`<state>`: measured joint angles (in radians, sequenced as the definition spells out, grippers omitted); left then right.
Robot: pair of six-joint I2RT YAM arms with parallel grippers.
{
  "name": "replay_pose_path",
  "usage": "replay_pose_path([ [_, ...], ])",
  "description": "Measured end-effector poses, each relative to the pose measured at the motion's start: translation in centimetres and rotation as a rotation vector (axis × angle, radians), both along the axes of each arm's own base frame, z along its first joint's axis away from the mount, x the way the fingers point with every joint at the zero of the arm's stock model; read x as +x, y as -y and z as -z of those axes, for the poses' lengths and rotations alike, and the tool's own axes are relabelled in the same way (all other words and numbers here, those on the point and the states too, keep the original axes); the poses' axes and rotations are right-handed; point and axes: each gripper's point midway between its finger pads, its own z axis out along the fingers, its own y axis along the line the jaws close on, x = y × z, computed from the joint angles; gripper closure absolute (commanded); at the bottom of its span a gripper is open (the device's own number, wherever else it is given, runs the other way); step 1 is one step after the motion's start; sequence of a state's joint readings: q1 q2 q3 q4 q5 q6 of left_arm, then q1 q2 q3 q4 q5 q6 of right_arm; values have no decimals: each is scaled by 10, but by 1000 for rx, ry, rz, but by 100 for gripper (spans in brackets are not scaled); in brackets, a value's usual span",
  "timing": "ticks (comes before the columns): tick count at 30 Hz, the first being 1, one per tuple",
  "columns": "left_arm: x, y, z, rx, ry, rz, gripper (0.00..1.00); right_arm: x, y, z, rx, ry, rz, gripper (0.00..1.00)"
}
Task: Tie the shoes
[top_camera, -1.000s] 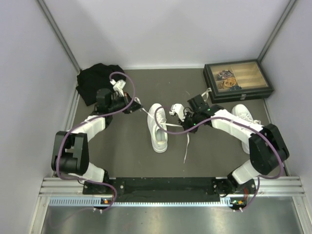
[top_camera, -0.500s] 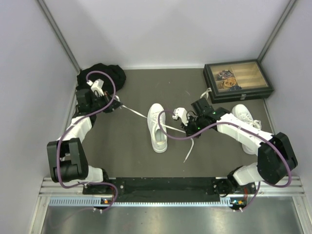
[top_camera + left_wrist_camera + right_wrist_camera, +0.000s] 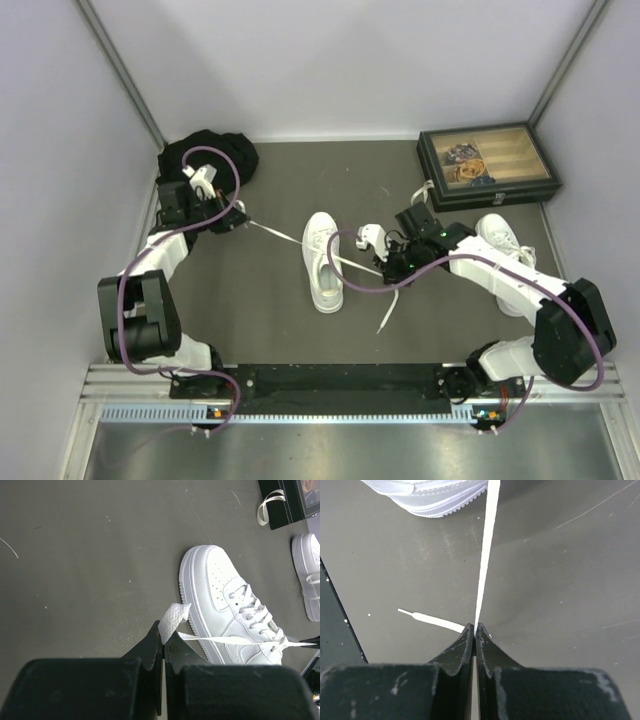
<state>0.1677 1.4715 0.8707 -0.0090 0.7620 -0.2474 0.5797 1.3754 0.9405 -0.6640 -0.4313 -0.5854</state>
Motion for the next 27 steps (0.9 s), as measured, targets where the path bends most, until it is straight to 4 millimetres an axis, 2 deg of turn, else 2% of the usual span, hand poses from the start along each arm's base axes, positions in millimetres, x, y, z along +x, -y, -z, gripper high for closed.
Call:
replay_pose_path([
  [4,3,-1,7,2,-22,9,100,0,1,-6,11,25,-6,100],
  [8,4,-1,12,4,-36,17,100,6,1,1,-14,15,11,100],
  [13,-6,-4,25,43,-81,27,100,30,3,18,-109,11,61,100],
  [19,-20,-10,35,106,-118,41,100,58,7,12,-161,92,115,92],
  [21,-24,-12,37,123,-111,41,100,69,6,16,-178,103,137,89],
  [22,-26,-13,40,132,-113,43,100,74,5,20,-189,105,151,88],
  [25,-31,-15,46,155,-130,48,90,88,5,38,-233,97,178,77],
  [26,-32,-17,48,168,-133,51,88,91,5,46,-248,87,186,70],
  [27,-33,-18,50,179,-137,53,85,92,6,51,-263,79,192,68],
])
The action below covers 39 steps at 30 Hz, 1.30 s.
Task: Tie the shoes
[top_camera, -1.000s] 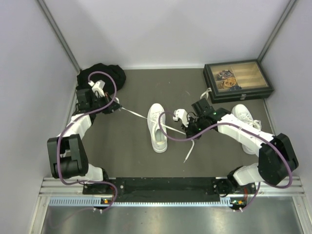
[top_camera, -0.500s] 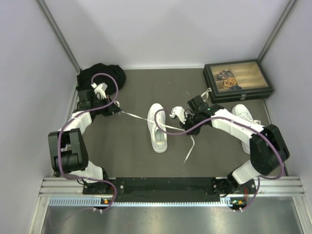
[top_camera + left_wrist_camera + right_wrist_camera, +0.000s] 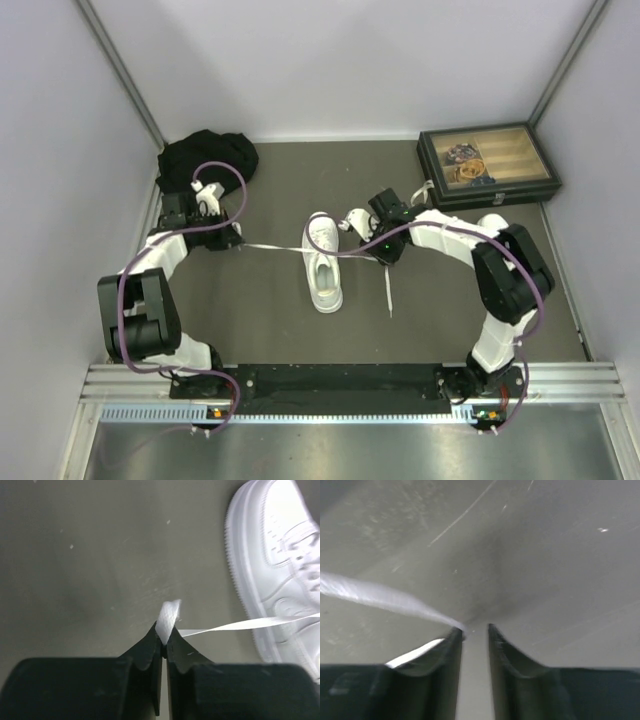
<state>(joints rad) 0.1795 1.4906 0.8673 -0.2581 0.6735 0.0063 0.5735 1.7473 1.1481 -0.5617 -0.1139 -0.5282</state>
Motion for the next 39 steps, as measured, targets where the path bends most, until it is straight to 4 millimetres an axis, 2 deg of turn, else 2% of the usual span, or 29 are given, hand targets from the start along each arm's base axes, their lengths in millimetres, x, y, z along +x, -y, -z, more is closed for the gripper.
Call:
replay_pose_path([
  [1,-2,-2,4,14,-13,-2,80,1,2,7,-17,-12,7,65],
  [2,-3,-6,9,33,-26,-7,77,1,3,10,-25,-18,11,55],
  [3,-4,-11,14,54,-43,-13,73,0,4,12,-33,-27,13,50],
  [9,-14,-41,45,127,-186,-78,54,-5,7,6,-13,-54,35,30],
  [13,-24,-56,53,151,-243,-114,45,-3,21,-15,23,-50,90,20],
  [15,-27,-63,52,160,-252,-130,43,2,29,-34,53,-25,119,8],
  [16,-29,-66,50,160,-250,-128,42,6,32,-52,83,6,136,4],
  [17,-32,-68,45,154,-238,-121,41,10,36,-61,98,23,155,1],
  [20,-35,-69,18,167,-138,-60,34,20,47,-107,183,127,194,1],
  [21,-35,-68,2,185,-73,-25,33,21,49,-124,215,167,201,1],
  [23,-35,-62,-34,219,69,41,22,16,53,-156,277,236,203,1],
  [24,-35,-58,-55,244,161,82,21,13,53,-170,308,266,198,1],
  [26,-38,-48,-96,287,334,162,16,-1,47,-200,397,315,163,1],
  [28,-44,-36,-130,314,484,234,2,-20,37,-229,502,350,108,1],
  [30,-55,-22,-152,319,604,311,2,-39,24,-255,624,366,60,1],
  [32,-65,-7,-166,314,693,381,2,-59,11,-264,724,332,-3,1],
  [34,-71,6,-168,308,731,437,2,-75,-1,-262,782,261,-76,1],
  [37,-72,39,-154,315,747,598,6,-80,-16,-239,783,102,-151,1],
  [39,-70,59,-133,330,723,712,12,-70,-23,-218,742,4,-164,1],
])
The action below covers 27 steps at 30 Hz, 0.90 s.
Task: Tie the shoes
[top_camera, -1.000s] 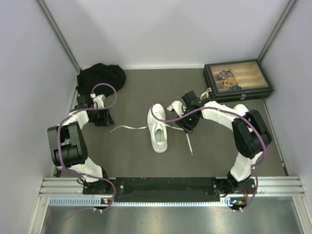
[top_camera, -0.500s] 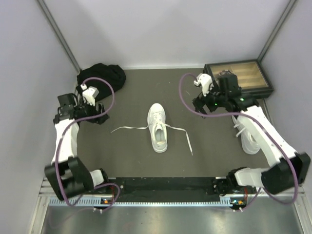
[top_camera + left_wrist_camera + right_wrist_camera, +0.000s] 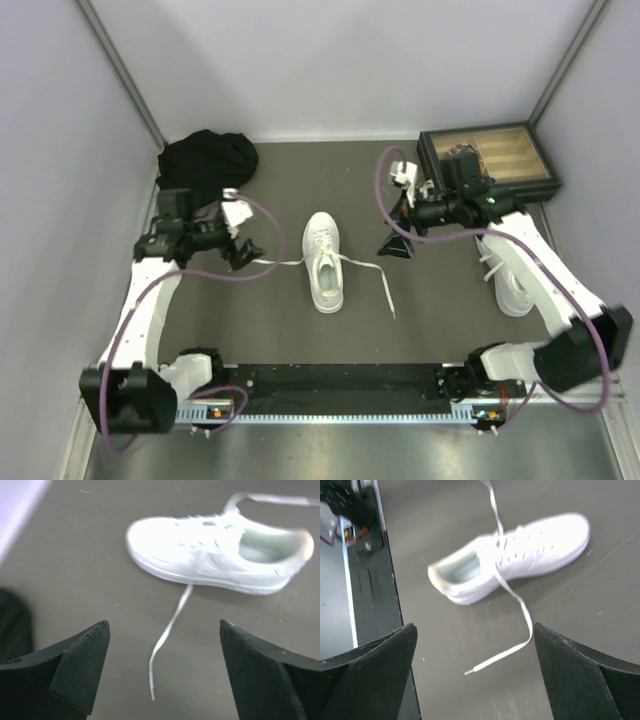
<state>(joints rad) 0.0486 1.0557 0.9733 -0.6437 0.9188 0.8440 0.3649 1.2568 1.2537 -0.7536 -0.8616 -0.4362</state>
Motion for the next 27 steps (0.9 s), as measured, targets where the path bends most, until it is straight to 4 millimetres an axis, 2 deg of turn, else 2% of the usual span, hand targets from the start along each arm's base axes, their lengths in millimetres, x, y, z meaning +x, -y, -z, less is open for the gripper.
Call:
replay_pose_path([
  [2,2,15,26,57,-50,74,18,9,-1,31,-64,-80,-18,1],
  [3,4,21,42,90,-74,112,27,10,2,44,-99,-115,-14,1],
  [5,6,27,68,148,-110,170,36,7,9,63,-154,-146,-4,1],
  [6,8,27,78,171,-124,186,43,5,13,69,-176,-152,1,1],
  [10,13,28,124,279,-171,267,55,5,24,86,-246,-147,29,1],
  [14,21,27,162,346,-232,335,60,4,32,99,-293,-166,57,1],
  [19,41,28,181,393,-237,378,61,6,38,108,-315,-193,93,1],
  [27,30,51,196,422,-254,468,62,11,45,117,-336,-233,133,1],
])
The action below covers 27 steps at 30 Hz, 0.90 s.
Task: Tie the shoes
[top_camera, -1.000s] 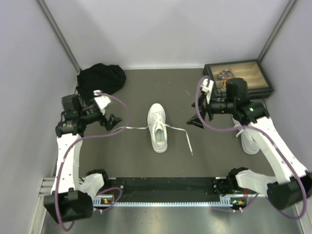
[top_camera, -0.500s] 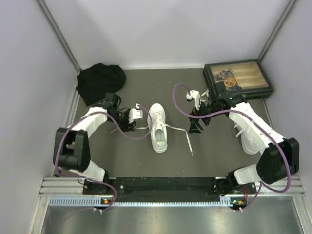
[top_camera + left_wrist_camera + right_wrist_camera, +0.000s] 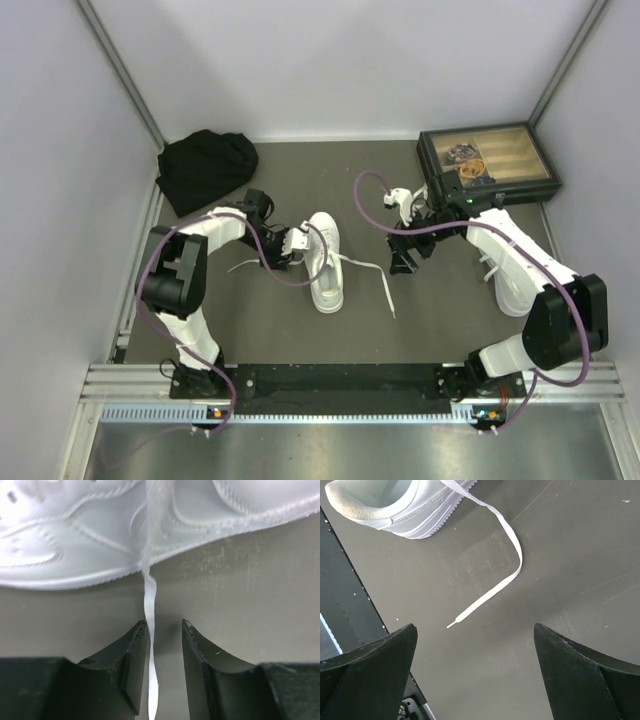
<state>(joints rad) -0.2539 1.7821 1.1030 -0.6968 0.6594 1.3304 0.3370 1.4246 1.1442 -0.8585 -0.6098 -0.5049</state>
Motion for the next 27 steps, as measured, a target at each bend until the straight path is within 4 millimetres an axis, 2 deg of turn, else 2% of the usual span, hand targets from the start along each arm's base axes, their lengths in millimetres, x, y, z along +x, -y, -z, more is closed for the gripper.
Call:
replay_pose_path([
  [4,-2,9,8,8,-16,19,64,0,1,3,-8,-10,3,1],
  [9,-2,20,8,12,-8,35,65,0,1,5,-12,-14,4,1],
  [13,-3,31,8,15,7,52,87,0,2,6,-14,-21,5,1],
  [14,-4,32,8,16,6,54,97,0,2,6,-15,-22,4,1],
  [15,-4,33,9,15,6,55,100,0,2,6,-15,-23,4,1],
  [19,-4,33,8,13,7,54,100,-1,2,6,-16,-24,5,3],
  [20,-3,30,7,17,8,48,100,-1,2,6,-15,-26,7,4],
  [23,-4,19,-1,13,0,15,100,0,1,6,-12,-33,18,19],
  [24,-4,14,-8,4,0,-1,100,1,1,7,-10,-37,25,29],
  [27,-4,8,-39,-47,29,-40,100,2,0,14,-16,-79,55,42],
])
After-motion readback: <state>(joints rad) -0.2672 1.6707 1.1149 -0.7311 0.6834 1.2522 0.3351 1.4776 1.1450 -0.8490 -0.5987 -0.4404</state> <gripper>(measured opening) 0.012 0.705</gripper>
